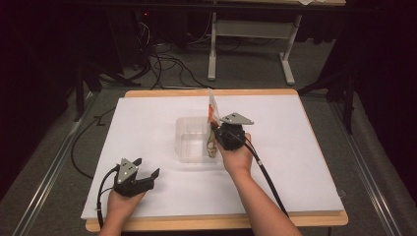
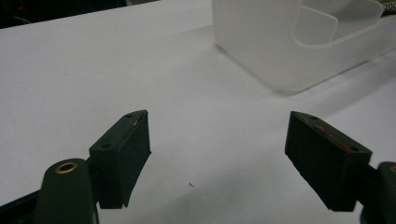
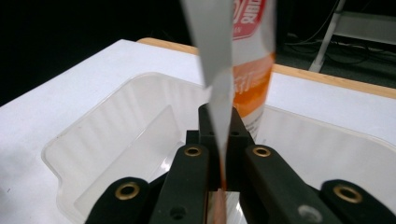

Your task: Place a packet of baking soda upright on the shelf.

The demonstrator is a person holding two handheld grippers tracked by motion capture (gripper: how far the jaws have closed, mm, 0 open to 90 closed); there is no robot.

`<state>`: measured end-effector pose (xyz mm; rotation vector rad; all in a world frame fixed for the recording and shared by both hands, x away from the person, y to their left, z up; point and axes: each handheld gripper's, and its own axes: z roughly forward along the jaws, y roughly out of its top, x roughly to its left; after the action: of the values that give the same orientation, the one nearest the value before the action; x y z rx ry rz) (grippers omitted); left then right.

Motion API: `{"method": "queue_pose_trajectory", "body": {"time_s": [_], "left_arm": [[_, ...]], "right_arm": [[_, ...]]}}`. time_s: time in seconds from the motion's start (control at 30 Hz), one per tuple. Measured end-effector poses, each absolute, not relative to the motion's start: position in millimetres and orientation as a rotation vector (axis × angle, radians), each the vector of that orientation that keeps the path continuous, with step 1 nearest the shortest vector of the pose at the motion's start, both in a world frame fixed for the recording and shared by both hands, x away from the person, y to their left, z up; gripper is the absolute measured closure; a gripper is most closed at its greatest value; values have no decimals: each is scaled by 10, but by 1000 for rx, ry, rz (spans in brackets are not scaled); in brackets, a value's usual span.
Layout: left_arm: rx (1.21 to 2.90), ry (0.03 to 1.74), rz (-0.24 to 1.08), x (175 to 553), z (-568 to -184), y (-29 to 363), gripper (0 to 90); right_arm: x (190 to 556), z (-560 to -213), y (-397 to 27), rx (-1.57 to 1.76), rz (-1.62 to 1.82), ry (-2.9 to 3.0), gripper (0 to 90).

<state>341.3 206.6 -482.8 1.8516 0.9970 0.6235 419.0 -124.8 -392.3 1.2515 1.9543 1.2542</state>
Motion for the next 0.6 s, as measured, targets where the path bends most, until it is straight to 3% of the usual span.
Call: {"method": "queue_pose_trajectory", "body": {"time_s": [0.33, 0.6], "left_arm": [[1845, 997, 624, 3412, -4831, 2066, 227], [1844, 995, 626, 3407, -4831, 2068, 227]], "right_arm": [[4005, -3818, -1137, 1098, 1285, 1794, 900], [3974, -4048, -1064, 1052, 1336, 1721, 900]]}}
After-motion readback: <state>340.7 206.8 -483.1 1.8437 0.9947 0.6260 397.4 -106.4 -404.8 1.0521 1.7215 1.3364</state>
